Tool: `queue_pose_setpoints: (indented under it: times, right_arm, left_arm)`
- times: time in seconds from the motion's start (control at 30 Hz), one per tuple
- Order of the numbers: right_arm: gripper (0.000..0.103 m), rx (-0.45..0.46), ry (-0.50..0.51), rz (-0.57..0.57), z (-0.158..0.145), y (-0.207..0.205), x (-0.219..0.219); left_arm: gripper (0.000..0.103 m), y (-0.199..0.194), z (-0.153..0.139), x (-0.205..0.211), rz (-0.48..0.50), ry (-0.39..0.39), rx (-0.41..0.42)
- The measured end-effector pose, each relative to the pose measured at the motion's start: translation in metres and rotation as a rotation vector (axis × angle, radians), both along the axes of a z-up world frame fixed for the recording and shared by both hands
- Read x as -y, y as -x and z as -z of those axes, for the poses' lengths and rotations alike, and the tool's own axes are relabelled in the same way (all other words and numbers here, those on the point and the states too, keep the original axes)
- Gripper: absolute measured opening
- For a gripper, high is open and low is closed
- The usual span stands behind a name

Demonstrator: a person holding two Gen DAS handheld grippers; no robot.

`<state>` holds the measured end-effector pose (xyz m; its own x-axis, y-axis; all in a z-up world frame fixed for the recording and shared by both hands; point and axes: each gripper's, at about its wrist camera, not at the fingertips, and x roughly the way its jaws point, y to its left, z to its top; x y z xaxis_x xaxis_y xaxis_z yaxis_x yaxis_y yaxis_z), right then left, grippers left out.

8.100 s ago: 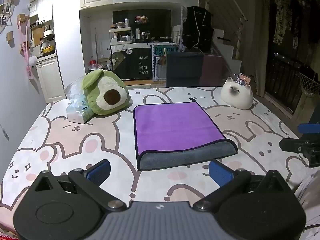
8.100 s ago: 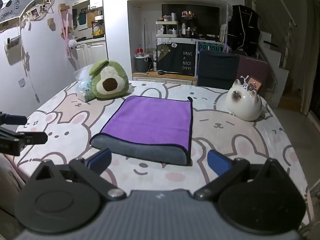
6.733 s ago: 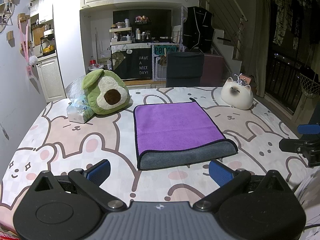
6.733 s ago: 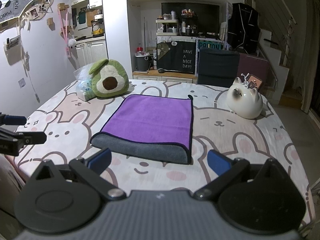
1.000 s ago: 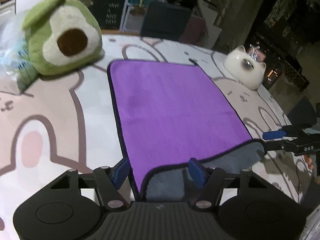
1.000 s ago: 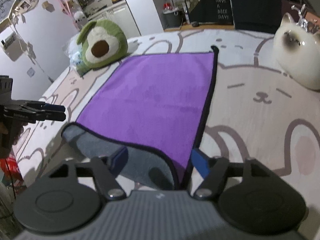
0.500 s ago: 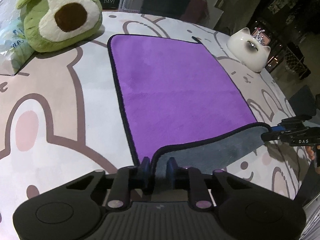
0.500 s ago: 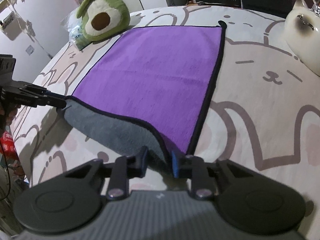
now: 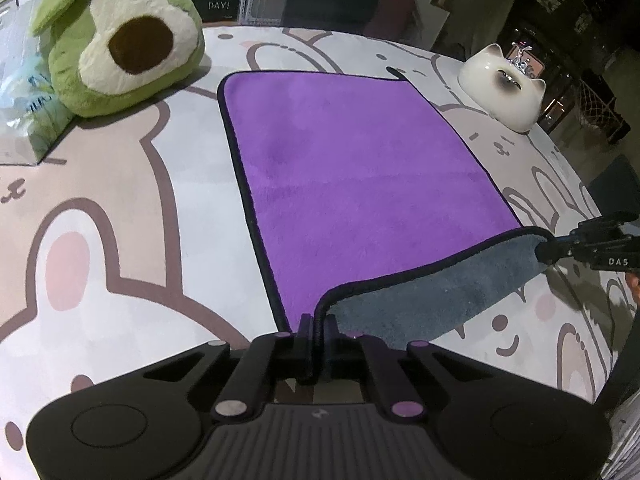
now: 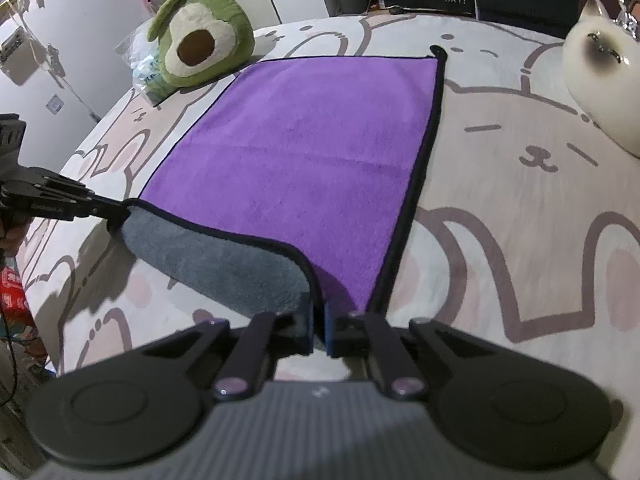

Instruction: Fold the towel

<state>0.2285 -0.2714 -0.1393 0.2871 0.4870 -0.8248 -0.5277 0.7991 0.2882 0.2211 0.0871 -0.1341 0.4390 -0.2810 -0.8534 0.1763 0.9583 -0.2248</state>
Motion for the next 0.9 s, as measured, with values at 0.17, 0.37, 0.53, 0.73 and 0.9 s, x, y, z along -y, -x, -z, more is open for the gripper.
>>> queue_pose_setpoints:
  times: [0.17,0.37,0.53,0.73,0.9]
  right_arm:
    - [0.006,0.043,-0.028,0.036,-0.011,-0.002,0.001]
    - [0.006,0.092,-0.06,0.069,-0.023,-0.007,0.003]
    - [0.006,0.144,-0.081,0.102,-0.035,-0.013,0.002]
    - [0.006,0.207,-0.13,0.154,-0.053,-0.028,-0.001]
    - [0.006,0.247,-0.15,0.193,-0.061,-0.046,-0.004]
  left_arm:
    - [0.004,-0.002,-0.009,-0.001,-0.031,-0.004,0.039]
    - [0.004,-0.007,-0.026,-0.003,-0.083,0.003,0.113]
    - [0.004,-0.013,-0.041,-0.002,-0.11,0.0,0.182]
    - [0.004,-0.028,-0.054,-0.005,-0.139,0.0,0.25]
    - [0.004,-0.04,-0.063,-0.009,-0.16,0.017,0.3]
